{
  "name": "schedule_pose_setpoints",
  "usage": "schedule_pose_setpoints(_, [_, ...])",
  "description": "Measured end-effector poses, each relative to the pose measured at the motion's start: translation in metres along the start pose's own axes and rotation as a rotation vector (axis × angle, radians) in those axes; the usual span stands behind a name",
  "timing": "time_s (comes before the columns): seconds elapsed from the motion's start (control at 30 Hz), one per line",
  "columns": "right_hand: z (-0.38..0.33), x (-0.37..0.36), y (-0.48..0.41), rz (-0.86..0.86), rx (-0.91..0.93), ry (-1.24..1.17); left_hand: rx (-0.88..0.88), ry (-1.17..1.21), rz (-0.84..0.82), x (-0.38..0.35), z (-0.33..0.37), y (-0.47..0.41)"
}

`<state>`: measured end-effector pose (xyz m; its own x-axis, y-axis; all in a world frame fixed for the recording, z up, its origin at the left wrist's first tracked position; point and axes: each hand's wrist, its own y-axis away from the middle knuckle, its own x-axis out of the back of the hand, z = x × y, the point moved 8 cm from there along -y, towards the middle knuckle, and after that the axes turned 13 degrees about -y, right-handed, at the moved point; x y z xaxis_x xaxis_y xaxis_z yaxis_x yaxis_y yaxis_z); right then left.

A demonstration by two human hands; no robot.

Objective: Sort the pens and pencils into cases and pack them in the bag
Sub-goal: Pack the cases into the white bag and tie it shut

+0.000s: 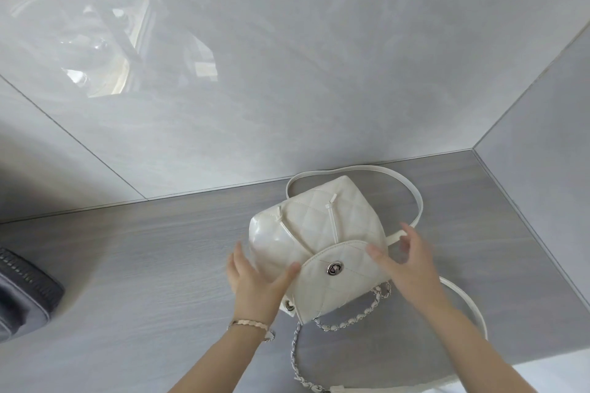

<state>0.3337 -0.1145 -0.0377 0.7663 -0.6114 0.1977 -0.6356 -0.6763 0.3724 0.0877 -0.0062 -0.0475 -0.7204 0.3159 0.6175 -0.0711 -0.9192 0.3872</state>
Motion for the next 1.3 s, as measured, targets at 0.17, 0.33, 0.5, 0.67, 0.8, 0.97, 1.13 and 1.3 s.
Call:
schedule_pose_setpoints(0.17, [0.016,-0.028,-0.025,-0.171,-0.181,-0.087,0.409,0.553,-0.432,-0.035,-0.019,0.001])
schedule_pose_setpoints(0.33, [0.008,-0.020,-0.025,-0.095,-0.143,-0.236,0.314,0.434,-0.428,-0.038,-0.001,0.005])
schedule_pose_setpoints(0.5, [-0.005,0.038,-0.026,0.034,-0.097,-0.231,0.226,0.380,-0.487,-0.070,0.037,0.019])
schedule_pose_setpoints(0.67, [-0.026,0.133,-0.041,0.216,-0.024,-0.192,0.119,0.352,-0.556,-0.134,0.119,0.028])
schedule_pose_setpoints(0.8, [-0.024,0.192,-0.064,0.309,0.005,-0.172,0.167,0.253,-0.562,-0.188,0.159,0.032])
schedule_pose_setpoints(0.97, [-0.002,0.227,-0.087,0.339,-0.080,-0.137,0.163,0.154,-0.586,-0.233,0.182,0.031])
schedule_pose_setpoints(1.13, [0.004,0.236,-0.097,0.382,-0.230,0.189,-0.001,-0.205,-0.630,-0.243,0.192,0.026])
schedule_pose_setpoints(1.3, [-0.052,0.206,-0.088,0.511,0.098,0.411,-0.117,-0.471,-0.765,-0.225,0.178,0.025])
